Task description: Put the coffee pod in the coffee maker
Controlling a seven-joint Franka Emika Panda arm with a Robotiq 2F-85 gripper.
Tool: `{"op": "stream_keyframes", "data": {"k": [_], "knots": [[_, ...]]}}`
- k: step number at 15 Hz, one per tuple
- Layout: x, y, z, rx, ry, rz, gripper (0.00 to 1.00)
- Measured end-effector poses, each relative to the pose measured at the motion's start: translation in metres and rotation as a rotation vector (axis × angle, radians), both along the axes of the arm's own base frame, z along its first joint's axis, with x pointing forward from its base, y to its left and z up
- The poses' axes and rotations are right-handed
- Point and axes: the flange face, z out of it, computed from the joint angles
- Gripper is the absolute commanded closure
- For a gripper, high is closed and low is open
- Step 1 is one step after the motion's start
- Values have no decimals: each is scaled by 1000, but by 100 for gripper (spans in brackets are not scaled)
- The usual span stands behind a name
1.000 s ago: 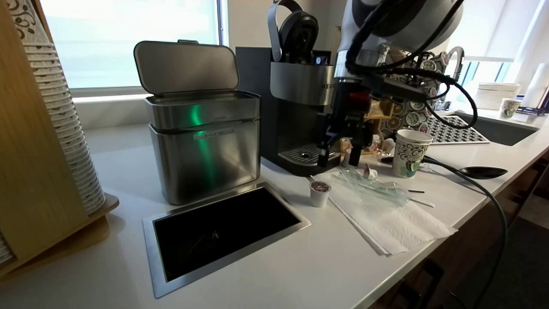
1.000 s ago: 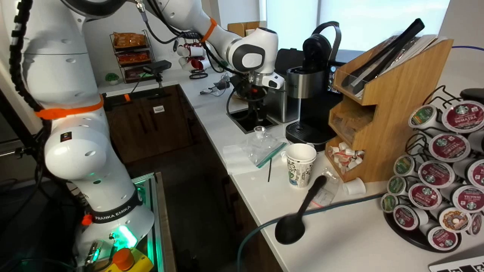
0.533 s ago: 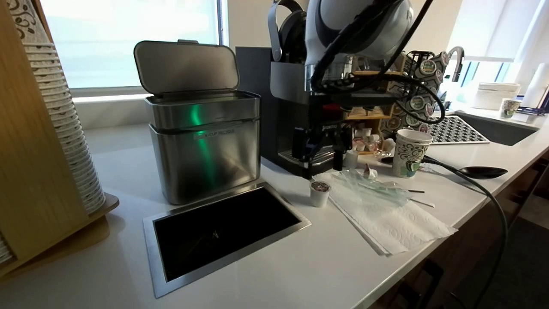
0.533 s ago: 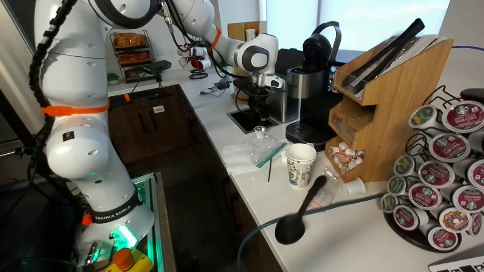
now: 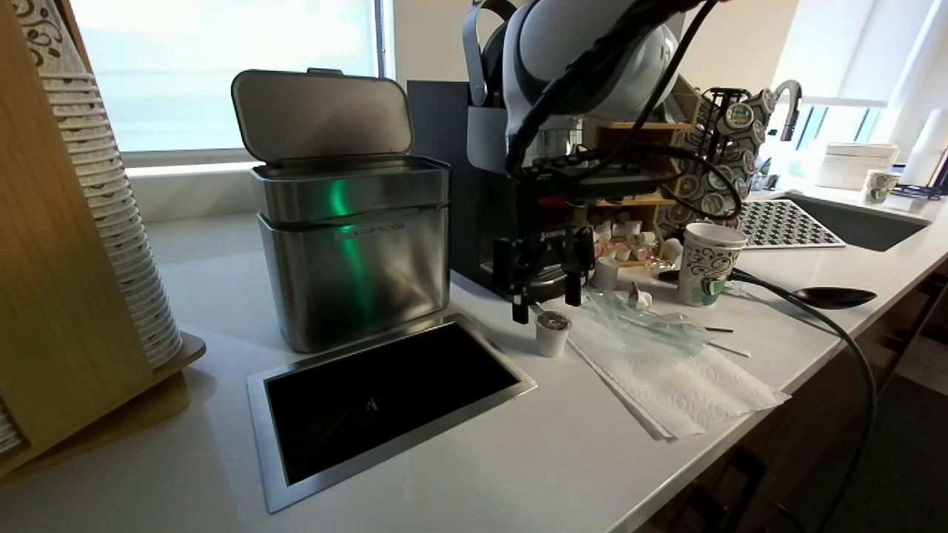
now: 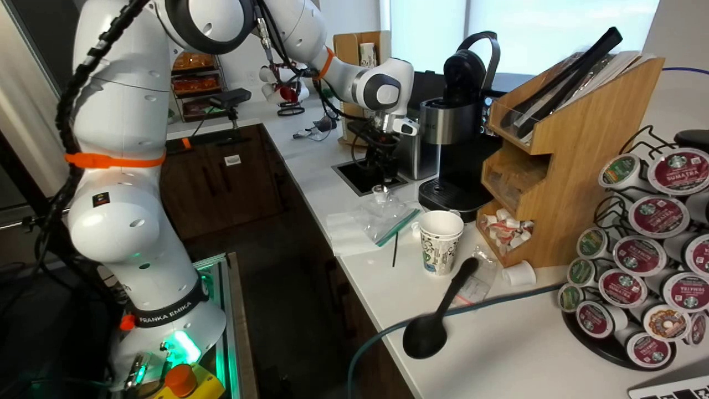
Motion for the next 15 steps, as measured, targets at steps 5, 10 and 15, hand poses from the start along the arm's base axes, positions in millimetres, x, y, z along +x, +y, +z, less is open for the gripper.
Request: {"op": "stream_keyframes", "data": {"k": [5,10,15], "knots": [[4,4,-8,-9,27,11,0],[0,13,-6,-28,8,69,0],[-33,51,22,-63,-49,199,0]]}}
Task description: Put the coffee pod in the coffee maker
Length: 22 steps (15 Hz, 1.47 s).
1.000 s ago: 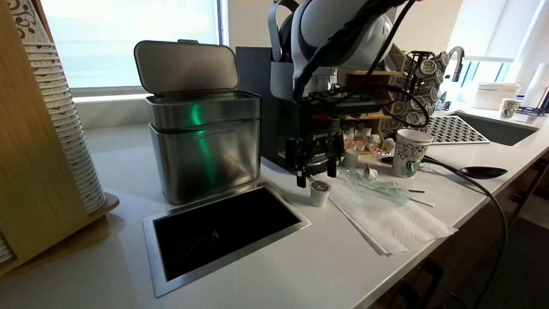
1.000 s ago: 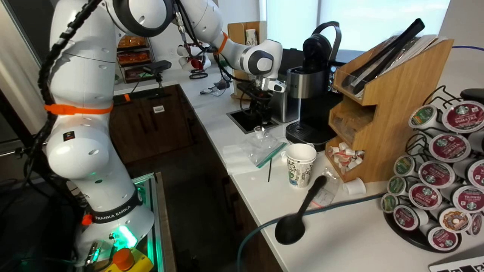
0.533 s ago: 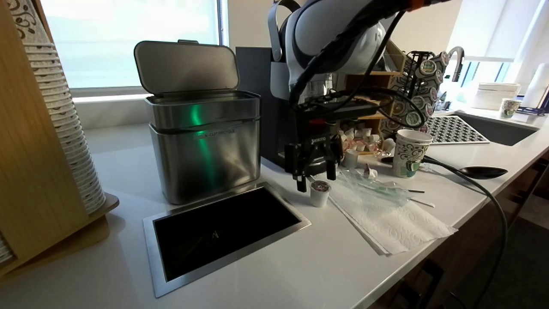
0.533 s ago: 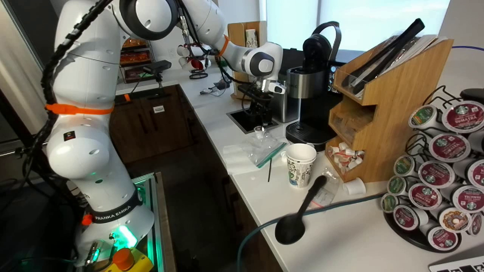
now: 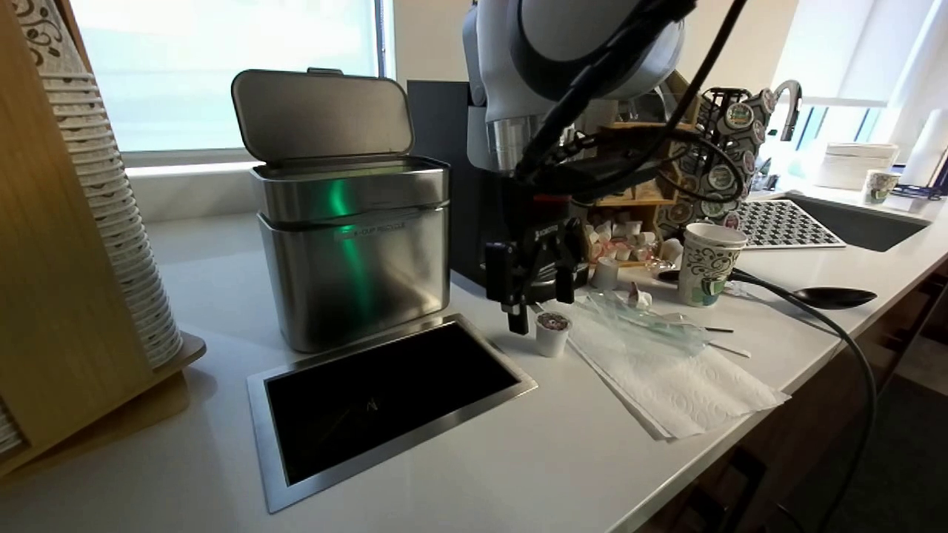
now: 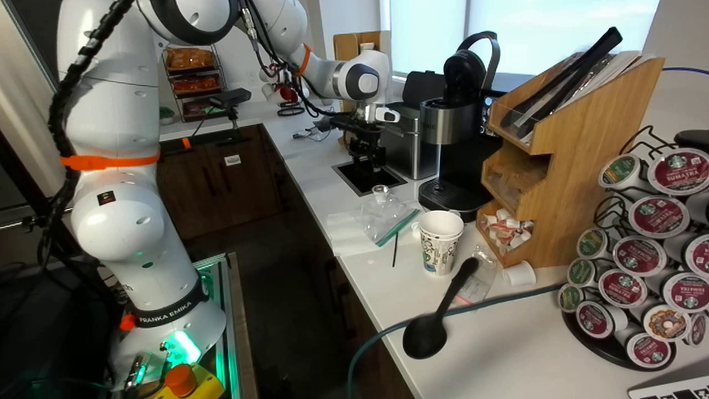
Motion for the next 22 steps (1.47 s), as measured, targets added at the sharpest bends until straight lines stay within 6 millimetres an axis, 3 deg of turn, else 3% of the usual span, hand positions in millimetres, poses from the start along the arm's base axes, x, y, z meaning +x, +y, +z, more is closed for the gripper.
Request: {"op": "stream_keyframes", "data": {"k": [4,7,14,18,22], "knots": [[-29,13,24,-37,-69,-44,0],[-27,12,30,-34,-100,-102,0],[-19,15,9,36,-365,-389,0],[-22,14,3,52,-383,-416,0],[-18,-1,6,47,-381,-462,0]]}}
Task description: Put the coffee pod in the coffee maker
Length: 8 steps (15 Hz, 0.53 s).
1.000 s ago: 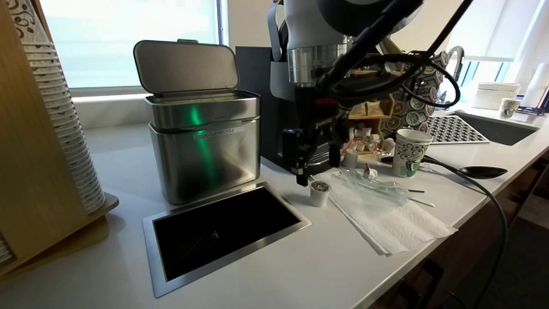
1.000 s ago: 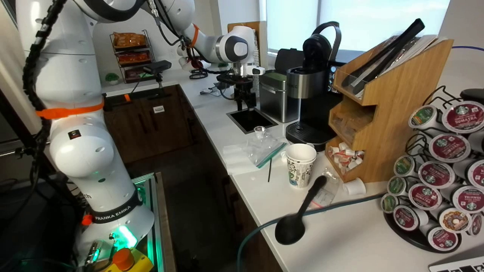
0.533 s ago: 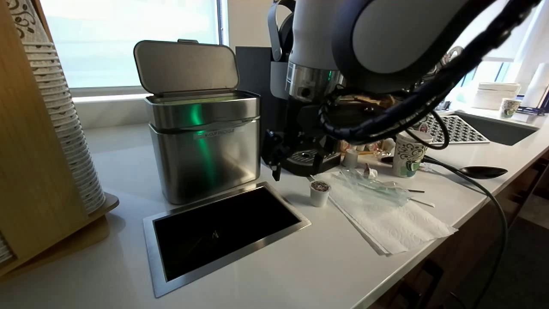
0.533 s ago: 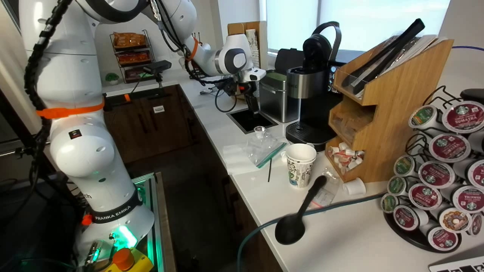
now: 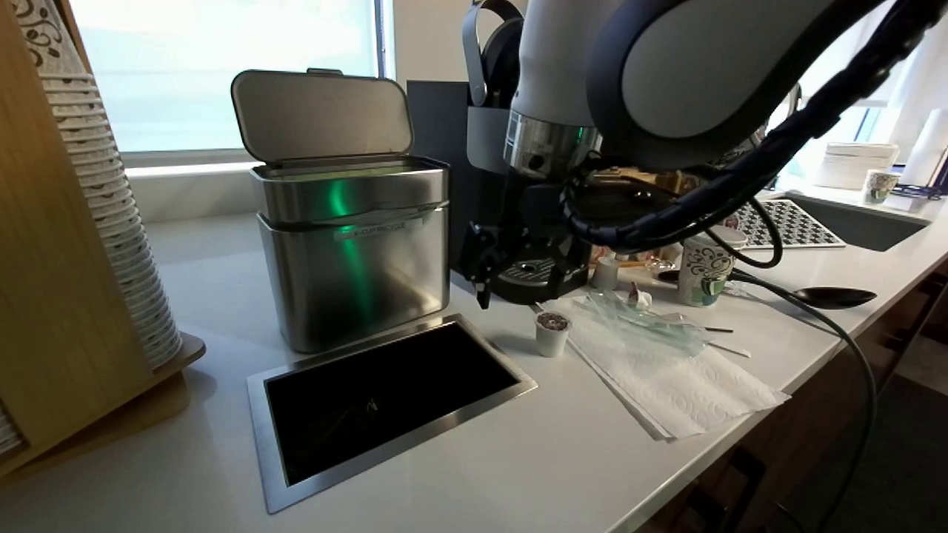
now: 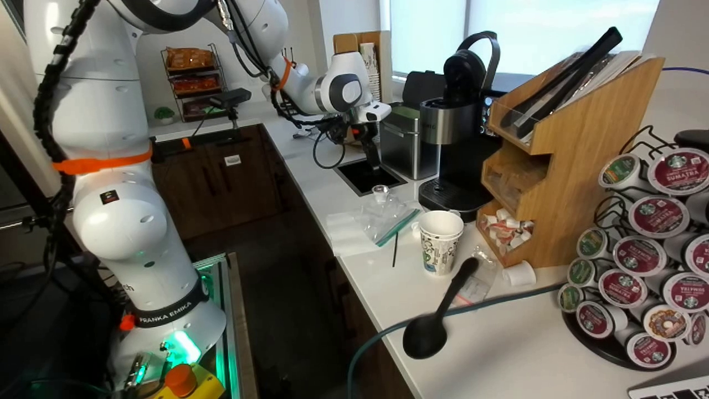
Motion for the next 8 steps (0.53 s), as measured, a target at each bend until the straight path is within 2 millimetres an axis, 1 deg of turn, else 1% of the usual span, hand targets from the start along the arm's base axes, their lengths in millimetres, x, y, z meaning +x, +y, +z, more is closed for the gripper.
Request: {"op": "stream_keyframes", "data": {"k": [4,8], "knots": [[4,-21,-6,40,32,-69,0],[0,-35,-18,72,74,-134,0]]}}
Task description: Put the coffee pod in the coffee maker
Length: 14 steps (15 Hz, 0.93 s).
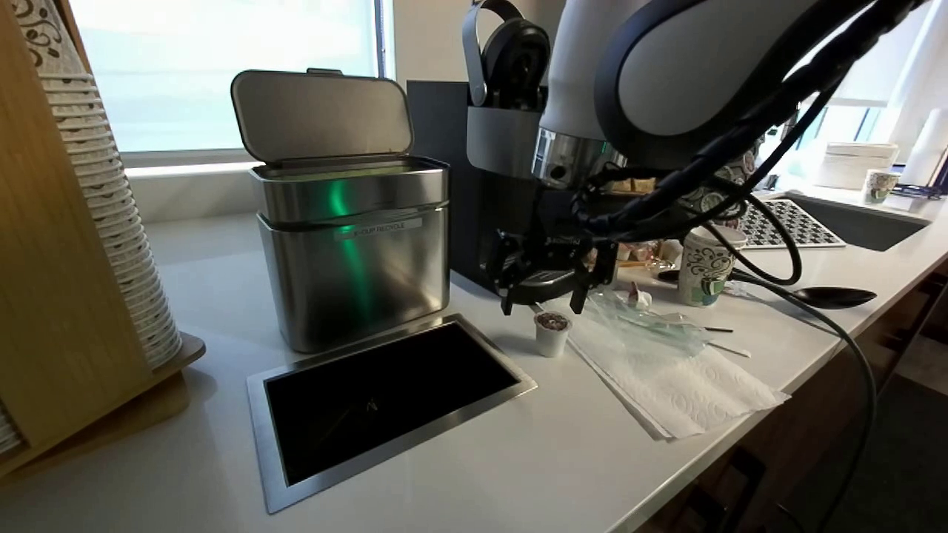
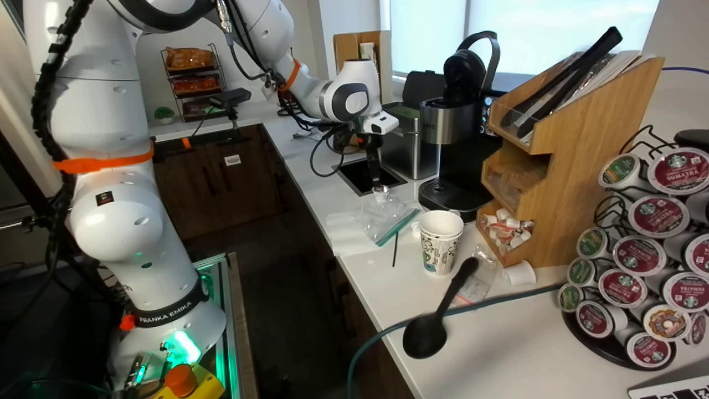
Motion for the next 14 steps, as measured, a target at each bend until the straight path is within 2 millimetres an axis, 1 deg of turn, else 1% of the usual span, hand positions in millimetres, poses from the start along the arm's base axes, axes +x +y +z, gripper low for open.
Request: {"op": "stream_keyframes", "data": {"k": [7,10,12,13,14], "knots": [[-6,-19,-13,5,35,-57,0],[-3,-31,-16,-3,38,-77,0],[-1,-38,-18,-7,40,-89,4],[0,-40,-18,-9,40,-92,3],[1,-42,-19,-11,40,-93,4]]}}
